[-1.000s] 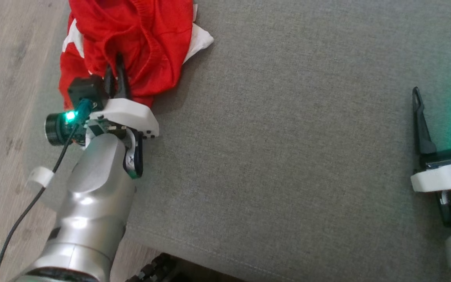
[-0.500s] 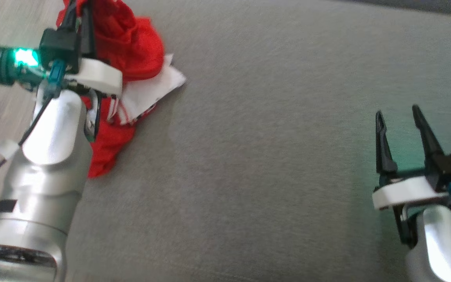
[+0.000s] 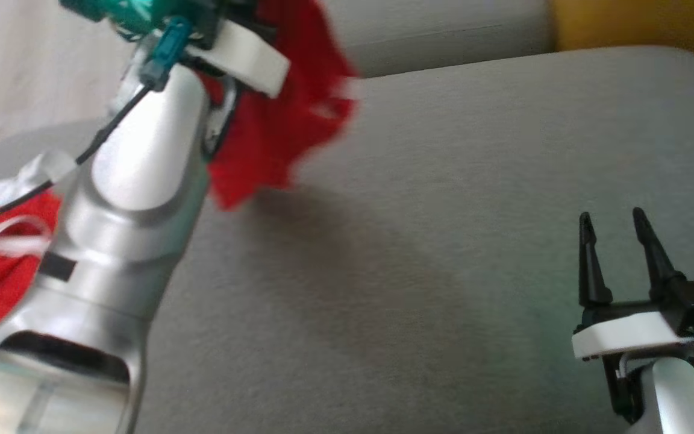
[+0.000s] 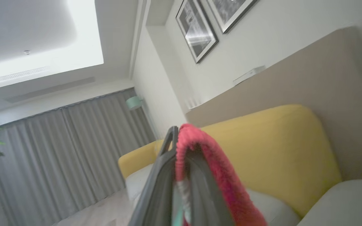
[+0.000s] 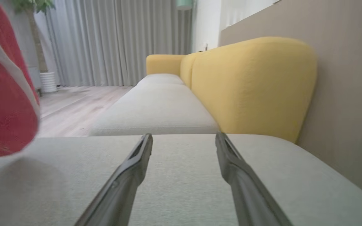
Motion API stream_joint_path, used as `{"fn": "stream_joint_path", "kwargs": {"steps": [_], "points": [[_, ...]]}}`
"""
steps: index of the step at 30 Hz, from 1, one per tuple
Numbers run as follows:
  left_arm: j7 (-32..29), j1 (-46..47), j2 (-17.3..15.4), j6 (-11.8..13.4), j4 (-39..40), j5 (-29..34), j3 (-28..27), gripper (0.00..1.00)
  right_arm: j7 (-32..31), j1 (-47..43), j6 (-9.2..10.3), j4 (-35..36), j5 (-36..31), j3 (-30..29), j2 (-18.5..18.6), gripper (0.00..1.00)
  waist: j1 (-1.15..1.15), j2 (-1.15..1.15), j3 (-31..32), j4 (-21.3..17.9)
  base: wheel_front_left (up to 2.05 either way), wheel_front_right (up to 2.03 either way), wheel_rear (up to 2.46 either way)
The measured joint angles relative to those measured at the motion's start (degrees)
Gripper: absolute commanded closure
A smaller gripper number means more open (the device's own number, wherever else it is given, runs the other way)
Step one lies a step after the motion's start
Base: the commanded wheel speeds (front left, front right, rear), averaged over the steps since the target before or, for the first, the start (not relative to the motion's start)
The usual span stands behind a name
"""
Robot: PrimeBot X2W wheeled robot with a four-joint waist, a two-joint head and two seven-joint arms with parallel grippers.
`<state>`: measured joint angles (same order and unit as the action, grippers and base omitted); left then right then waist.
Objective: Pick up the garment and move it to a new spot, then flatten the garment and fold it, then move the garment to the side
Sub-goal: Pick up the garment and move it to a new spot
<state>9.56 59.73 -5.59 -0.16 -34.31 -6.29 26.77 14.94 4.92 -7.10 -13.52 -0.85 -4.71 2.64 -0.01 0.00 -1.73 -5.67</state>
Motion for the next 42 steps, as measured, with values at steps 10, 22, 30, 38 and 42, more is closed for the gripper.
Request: {"fn": "stream_joint_path", "kwargs": {"steps": [10, 22, 30, 38, 42], "points": [[0.52, -2.1, 2.91, -2.86, -5.24, -7.16, 0.37, 1.0, -0.01, -0.77, 0.0, 1.94, 1.8, 1.55, 0.0, 0.0, -0.01, 0.0, 1.39, -10.81, 0.0, 0.0, 0.0], [4.65, -19.23, 3.59, -1.69, -15.92, -13.11, -3.41, 0.0, -0.01, 1.43, 0.0, 1.1, 3.96, 4.43, -0.01, 0.0, 0.03, 0.0, -6.94, -10.9, 0.0, 0.0, 0.0], [4.72, -44.65, 3.42, 3.3, 1.24, -17.02, -9.85, 0.0, -0.05, 0.02, 0.0, -1.99, 3.91, 4.86, -0.03, 0.0, 0.0, 0.0, -3.04, -4.44, 0.0, 0.0, 0.0], [4.72, -57.6, 3.08, 5.72, 3.14, -19.45, -4.76, 0.0, -0.07, -5.96, 0.0, -3.64, 3.86, 4.95, -0.05, 0.0, -0.01, 0.0, 3.12, 1.04, 0.0, 0.0, 0.0], [4.7, -61.57, 2.91, 5.12, 5.49, -16.71, -2.96, 0.0, -0.08, -8.03, 0.0, -3.45, 3.31, 4.89, -0.05, 0.0, -0.01, 0.0, 5.69, 3.3, 0.0, 0.0, 0.0]]}}
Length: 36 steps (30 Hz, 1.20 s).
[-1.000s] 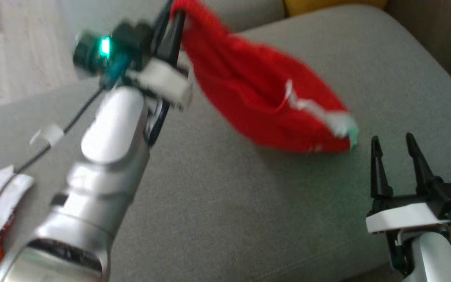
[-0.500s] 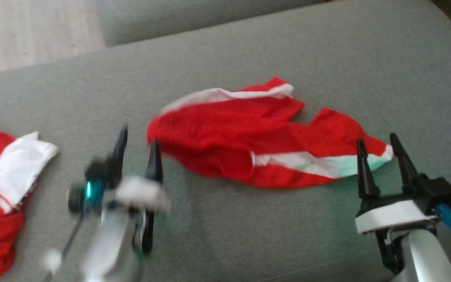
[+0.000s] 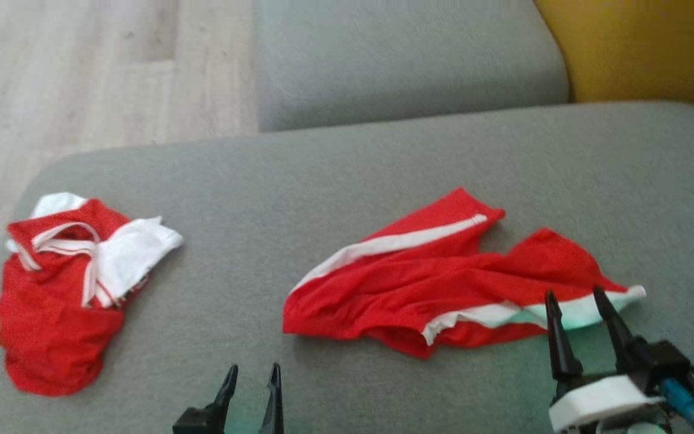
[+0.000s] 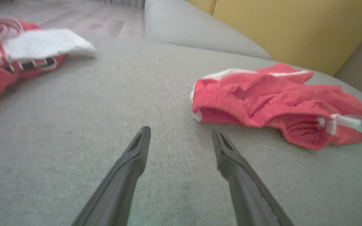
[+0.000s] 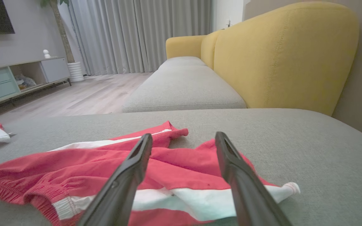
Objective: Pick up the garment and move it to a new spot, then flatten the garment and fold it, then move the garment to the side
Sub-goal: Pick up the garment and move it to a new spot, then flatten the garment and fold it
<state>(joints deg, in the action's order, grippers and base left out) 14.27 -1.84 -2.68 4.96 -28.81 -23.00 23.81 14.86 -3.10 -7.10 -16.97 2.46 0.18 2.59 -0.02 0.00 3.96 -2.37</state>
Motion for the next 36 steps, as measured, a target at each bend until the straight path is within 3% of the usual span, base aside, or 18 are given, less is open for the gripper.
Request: {"fn": "stream_joint_path", "kwargs": {"steps": [4, 7, 15, 21, 36], "points": [[0.01, -2.89, -0.08, 0.16, 10.8, 4.99, -3.69, 0.0, 0.0, -2.81, 0.0, 0.83, -0.08, -0.03, -0.02, 0.0, 0.01, 0.0, 2.07, 1.88, 0.0, 0.0, 0.0], [0.03, -6.18, -0.14, 1.96, 17.14, 6.58, -6.78, 0.0, 0.0, -4.89, 0.0, 1.1, -0.09, 0.44, -0.02, 0.0, 0.01, 0.0, 3.68, 2.62, 0.0, 0.0, 0.0], [0.03, -12.21, -0.34, 4.47, 25.96, 10.76, -9.21, 0.0, 0.0, -9.05, 0.0, 2.24, 0.66, 1.35, -0.08, 0.0, 0.01, 0.0, 6.15, 3.65, 0.0, 0.0, 0.0], [0.03, -12.24, -0.34, 4.25, 26.58, 15.39, -8.78, 0.0, 0.0, -9.29, 0.0, 3.24, 1.19, 2.87, -0.09, 0.0, 0.01, 0.0, 6.44, 3.16, 0.0, 0.0, 0.0], [0.03, -12.64, -0.34, 4.22, 25.6, 16.02, -8.53, 0.0, 0.0, -9.29, 0.0, 3.57, 1.15, 3.42, -0.1, 0.0, 0.02, 0.0, 6.51, 2.49, 0.0, 0.0, 0.0]]}}
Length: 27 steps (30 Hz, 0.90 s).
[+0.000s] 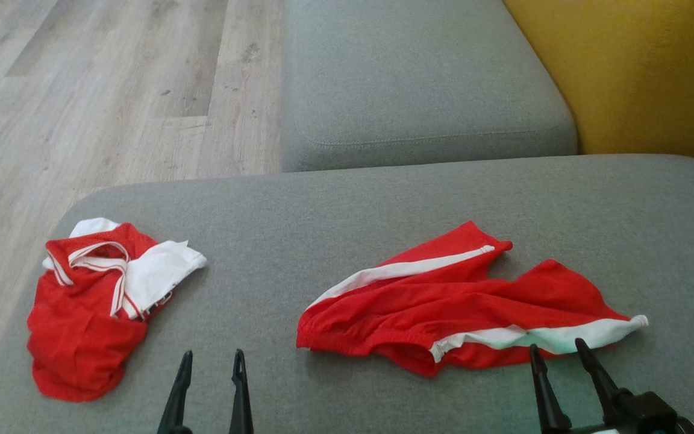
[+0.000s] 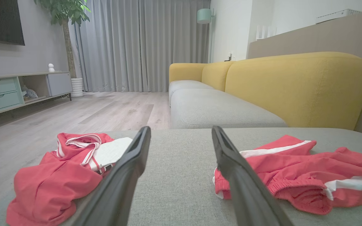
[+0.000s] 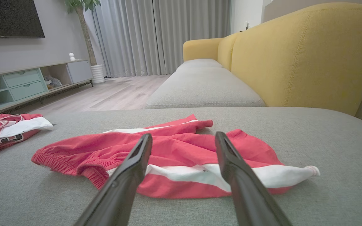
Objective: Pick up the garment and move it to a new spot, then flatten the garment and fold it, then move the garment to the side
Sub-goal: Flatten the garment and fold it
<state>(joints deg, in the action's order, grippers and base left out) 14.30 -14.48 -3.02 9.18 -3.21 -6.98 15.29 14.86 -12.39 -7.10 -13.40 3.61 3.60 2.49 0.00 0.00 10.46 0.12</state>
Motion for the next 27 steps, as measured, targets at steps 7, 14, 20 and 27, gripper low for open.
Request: {"fn": "stream_joint_path", "kwargs": {"steps": [7, 14, 20, 27], "points": [[0.0, -0.01, 0.0, 0.47, 0.01, -0.01, -0.21, 0.0, 0.0, 0.0, 0.0, 0.02, -0.19, 0.16, 0.0, 0.0, 0.0, 0.0, -0.2, -0.29, 0.0, 0.0, 0.0], [0.14, 0.58, -0.07, -0.43, -3.45, -2.42, 3.32, 0.0, 0.0, 0.13, 0.0, 0.63, -1.09, 0.41, 0.0, 0.0, 0.0, 0.0, -2.08, -1.17, 0.0, 0.0, 0.0], [0.15, 8.81, -0.48, -5.57, -13.16, -8.09, 13.17, 0.0, 0.0, 2.2, 0.0, 0.98, -1.83, 1.09, 0.01, 0.0, 0.01, 0.0, -5.06, -3.31, 0.0, 0.0, 0.0], [0.14, 19.72, -1.16, -10.9, -25.63, -14.38, 26.94, 0.0, 0.0, 4.98, 0.0, 1.22, -2.81, 2.08, 0.03, 0.0, 0.01, 0.0, -8.75, -7.62, 0.0, 0.0, 0.0]]}}
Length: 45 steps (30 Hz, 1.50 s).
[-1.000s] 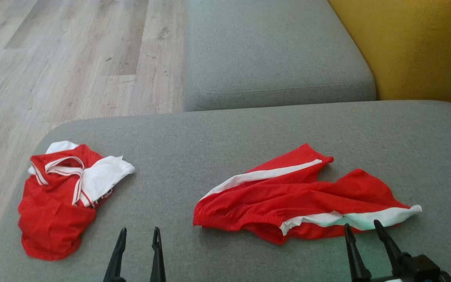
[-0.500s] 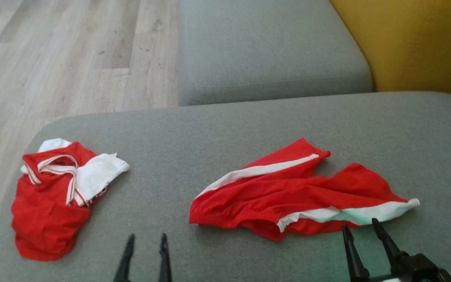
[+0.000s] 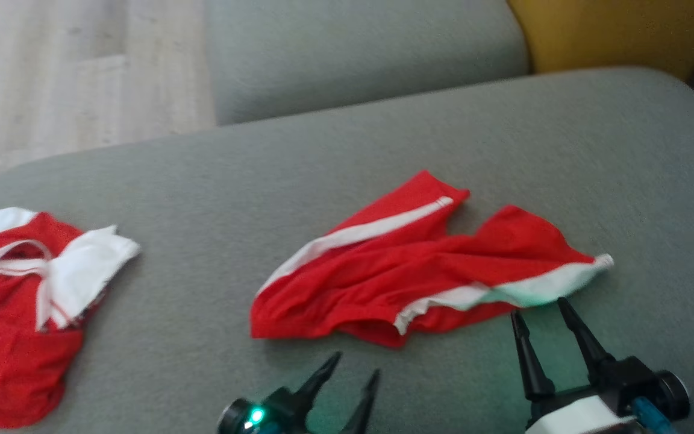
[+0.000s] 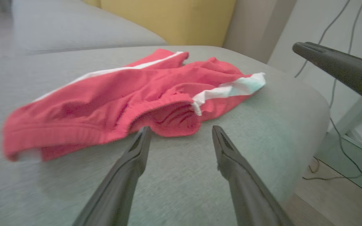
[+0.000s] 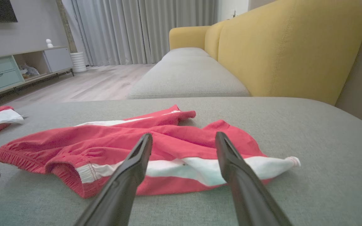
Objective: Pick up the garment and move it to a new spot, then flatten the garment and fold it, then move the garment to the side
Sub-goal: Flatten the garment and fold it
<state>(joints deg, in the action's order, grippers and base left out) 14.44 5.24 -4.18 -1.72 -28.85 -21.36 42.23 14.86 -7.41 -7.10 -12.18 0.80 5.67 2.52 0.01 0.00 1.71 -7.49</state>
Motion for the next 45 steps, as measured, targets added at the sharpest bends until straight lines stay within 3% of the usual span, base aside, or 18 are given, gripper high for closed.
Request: {"fn": "stream_joint_path", "kwargs": {"steps": [7, 14, 15, 16, 20, 26, 31, 36, 45], "points": [[-0.19, 9.09, 1.12, -0.73, -4.66, -9.8, 9.51, 0.0, 0.0, 3.3, 0.0, 0.19, -0.37, 1.18, 0.01, 0.0, 0.0, 0.0, -4.65, -4.61, 0.0, 0.0, 0.0], [-0.16, 16.19, 1.12, 1.24, -7.16, -17.83, 11.58, 0.0, 0.0, 5.74, 0.0, 0.27, -0.38, 1.4, 0.02, 0.0, 0.0, 0.0, -9.21, -9.44, 0.0, 0.0, 0.0], [-0.16, 16.19, 1.12, 1.24, -7.16, -17.83, 11.58, 0.95, 0.0, 5.74, 0.0, 0.27, -0.38, 1.4, 0.02, 0.0, 0.0, 0.0, -9.21, -9.44, 0.0, 0.0, 0.0], [-0.16, 16.33, 1.11, 1.22, -6.97, -18.31, 11.5, 1.0, 0.0, 5.73, 0.0, 0.27, -0.38, 1.36, 0.01, 0.0, 0.0, 0.0, -9.53, -9.86, 0.0, 0.0, 0.0], [-0.16, 16.38, 1.18, 1.79, -5.15, -18.22, 10.61, 1.0, 0.0, 5.62, 0.0, 0.42, -0.38, 0.36, 0.01, 0.0, -0.01, 0.0, -9.92, -10.15, 0.0, 0.0, 0.0], [-0.15, 13.56, 0.94, 3.71, -2.7, -12.61, 7.26, 1.0, 0.0, 5.41, 0.0, 0.44, -0.38, -1.1, 0.02, 0.0, -0.01, 0.0, -9.41, -6.53, 0.0, 0.0, 0.0], [-0.15, 11.99, -2.43, 5.66, -0.87, -4.94, 5.73, 1.0, 0.0, 4.87, 0.0, -1.27, -0.35, -1.77, 0.01, 0.0, -0.01, 0.0, -8.97, -1.89, 0.0, 0.0, 0.0], [-0.15, 10.39, -5.6, 7.14, 1.83, -3.05, 1.82, 1.0, -0.01, 2.93, 0.0, -3.12, 1.26, -1.88, 0.25, 0.0, -0.02, 0.0, -8.53, 2.68, 0.0, 0.0, 0.0], [-0.15, 9.16, -6.23, 7.22, 3.89, -1.29, -3.04, 1.0, -0.01, -0.3, 0.0, -4.34, 3.23, 3.97, 5.63, 0.0, -0.01, 0.0, -8.4, 7.26, 0.0, 0.0, 0.0]]}}
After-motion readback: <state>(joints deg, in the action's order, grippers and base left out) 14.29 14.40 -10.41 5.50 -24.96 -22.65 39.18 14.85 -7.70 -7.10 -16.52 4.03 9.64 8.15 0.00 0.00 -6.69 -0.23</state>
